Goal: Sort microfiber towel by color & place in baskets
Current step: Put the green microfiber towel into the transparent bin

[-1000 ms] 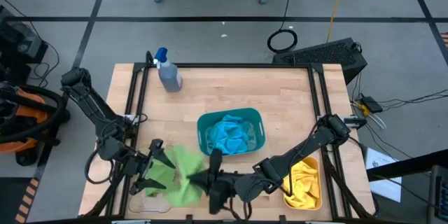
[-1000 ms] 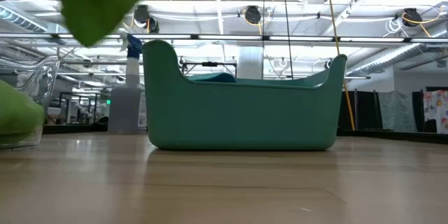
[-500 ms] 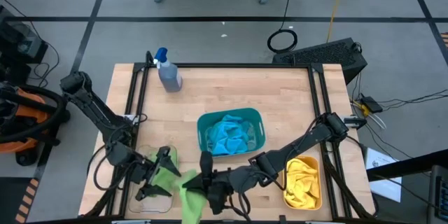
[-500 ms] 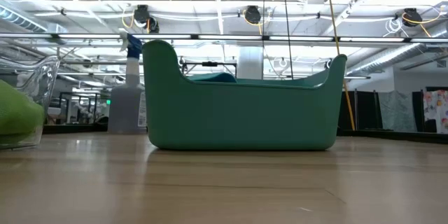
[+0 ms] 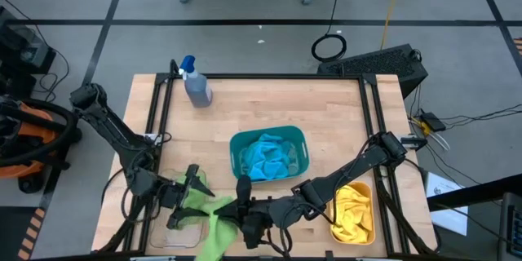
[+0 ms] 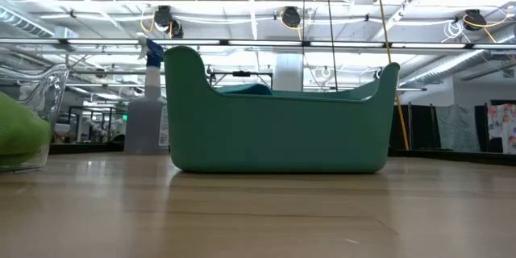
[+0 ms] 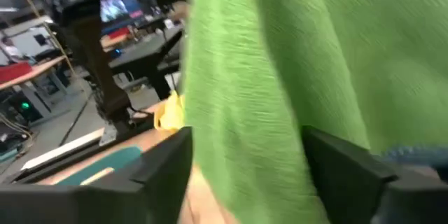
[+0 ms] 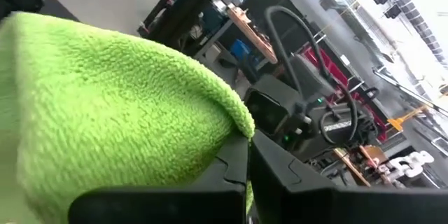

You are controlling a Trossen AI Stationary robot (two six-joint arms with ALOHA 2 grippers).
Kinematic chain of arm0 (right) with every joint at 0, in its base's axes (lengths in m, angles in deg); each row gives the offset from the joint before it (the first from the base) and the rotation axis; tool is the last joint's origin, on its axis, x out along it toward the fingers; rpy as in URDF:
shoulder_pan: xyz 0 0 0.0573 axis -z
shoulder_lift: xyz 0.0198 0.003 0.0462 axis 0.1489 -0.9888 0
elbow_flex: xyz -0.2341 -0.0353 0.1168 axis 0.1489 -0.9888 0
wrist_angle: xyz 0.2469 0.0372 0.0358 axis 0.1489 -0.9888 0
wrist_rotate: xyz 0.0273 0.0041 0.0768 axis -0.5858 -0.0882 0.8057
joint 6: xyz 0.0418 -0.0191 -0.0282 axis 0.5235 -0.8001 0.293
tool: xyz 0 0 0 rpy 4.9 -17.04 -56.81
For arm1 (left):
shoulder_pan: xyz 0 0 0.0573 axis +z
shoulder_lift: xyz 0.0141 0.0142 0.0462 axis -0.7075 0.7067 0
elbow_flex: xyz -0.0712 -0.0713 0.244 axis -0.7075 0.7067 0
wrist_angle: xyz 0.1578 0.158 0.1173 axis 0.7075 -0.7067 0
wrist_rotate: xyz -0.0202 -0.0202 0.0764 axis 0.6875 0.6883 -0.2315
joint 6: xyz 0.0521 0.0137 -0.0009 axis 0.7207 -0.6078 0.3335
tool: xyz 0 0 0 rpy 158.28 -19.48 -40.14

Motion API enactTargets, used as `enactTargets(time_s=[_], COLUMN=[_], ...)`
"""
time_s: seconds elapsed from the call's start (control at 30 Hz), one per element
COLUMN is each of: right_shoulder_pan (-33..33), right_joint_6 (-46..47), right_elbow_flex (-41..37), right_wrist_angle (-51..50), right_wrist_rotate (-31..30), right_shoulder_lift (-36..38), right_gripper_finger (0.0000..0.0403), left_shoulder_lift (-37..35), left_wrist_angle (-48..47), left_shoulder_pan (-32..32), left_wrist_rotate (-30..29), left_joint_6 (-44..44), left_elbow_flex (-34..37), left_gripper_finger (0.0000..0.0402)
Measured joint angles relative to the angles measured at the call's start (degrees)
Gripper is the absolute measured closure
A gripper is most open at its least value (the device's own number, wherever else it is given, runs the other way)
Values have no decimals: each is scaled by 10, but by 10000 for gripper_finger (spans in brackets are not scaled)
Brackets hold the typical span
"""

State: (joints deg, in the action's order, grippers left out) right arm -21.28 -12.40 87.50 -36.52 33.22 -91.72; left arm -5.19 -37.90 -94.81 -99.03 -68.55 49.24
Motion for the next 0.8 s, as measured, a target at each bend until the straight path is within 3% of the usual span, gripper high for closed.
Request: enactTargets(time_s=[0.17, 0.3, 0.57, 0.8], right_shoulder_pan=[1, -1, -24, -34], right_joint_6=[9, 100, 350, 540], right_elbow_flex=[0, 0, -1, -1], right_wrist_angle=[0, 0, -174, -263], right_wrist_rotate=[-2, -34, -204, -223], right_shoulder_lift=[0, 0, -1, -2], right_gripper_finger=[403, 396, 270, 175], left_shoulder_lift=[0, -3, -32, -42], left_wrist_angle=[-95, -144, -272, -259], left_shoulder_pan=[-1, -1, -7, -4], left_wrist_rotate=[1, 0, -185, -241], left_joint_6=[-1, -9, -105, -102], left_elbow_flex=[-28, -48, -70, -70], left_gripper_finger=[261, 378, 395, 396])
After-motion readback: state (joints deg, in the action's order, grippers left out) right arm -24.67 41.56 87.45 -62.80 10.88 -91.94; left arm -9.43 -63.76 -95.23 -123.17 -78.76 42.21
